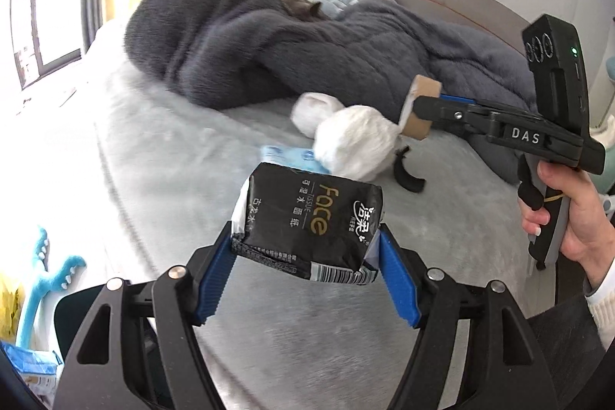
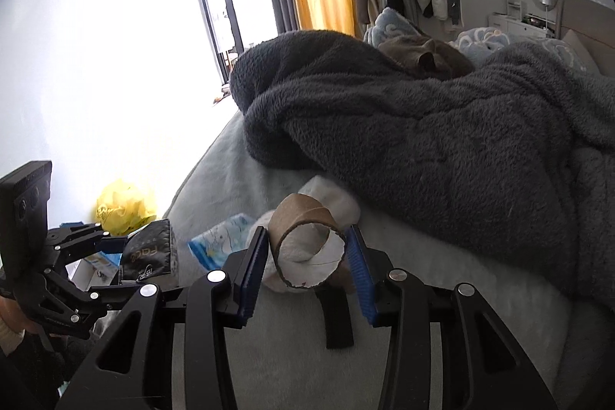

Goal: Collect trash
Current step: 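Grasp the black 'face' tissue pack with left gripper while right grasps cardboard tube, then carry the tissue pack and cardboard tube over the teal bin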

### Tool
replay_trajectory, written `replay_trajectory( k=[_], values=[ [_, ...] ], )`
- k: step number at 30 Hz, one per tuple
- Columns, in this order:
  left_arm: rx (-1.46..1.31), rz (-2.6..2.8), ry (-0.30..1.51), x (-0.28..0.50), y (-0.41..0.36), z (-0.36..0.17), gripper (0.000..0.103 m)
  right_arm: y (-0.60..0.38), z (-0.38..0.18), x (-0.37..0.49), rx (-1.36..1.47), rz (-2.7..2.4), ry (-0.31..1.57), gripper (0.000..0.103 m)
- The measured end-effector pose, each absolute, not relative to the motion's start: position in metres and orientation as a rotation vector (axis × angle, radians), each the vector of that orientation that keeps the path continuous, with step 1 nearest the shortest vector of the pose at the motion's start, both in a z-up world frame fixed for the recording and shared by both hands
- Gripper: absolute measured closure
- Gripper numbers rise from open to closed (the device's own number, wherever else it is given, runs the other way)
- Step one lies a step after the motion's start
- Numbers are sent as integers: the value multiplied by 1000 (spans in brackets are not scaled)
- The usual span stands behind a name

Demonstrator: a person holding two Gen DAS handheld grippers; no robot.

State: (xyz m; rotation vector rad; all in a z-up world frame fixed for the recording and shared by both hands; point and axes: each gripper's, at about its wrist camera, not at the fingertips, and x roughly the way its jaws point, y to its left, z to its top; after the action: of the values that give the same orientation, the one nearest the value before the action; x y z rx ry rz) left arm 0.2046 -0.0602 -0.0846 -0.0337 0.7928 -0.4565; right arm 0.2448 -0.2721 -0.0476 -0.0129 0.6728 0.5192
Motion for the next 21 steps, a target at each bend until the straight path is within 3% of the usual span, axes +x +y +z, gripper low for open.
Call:
replay_trajectory(
  k=[21],
  values=[
    [-146, -138, 851, 204, 70, -97, 30, -186, -19, 257, 4, 591, 585, 60]
  ],
)
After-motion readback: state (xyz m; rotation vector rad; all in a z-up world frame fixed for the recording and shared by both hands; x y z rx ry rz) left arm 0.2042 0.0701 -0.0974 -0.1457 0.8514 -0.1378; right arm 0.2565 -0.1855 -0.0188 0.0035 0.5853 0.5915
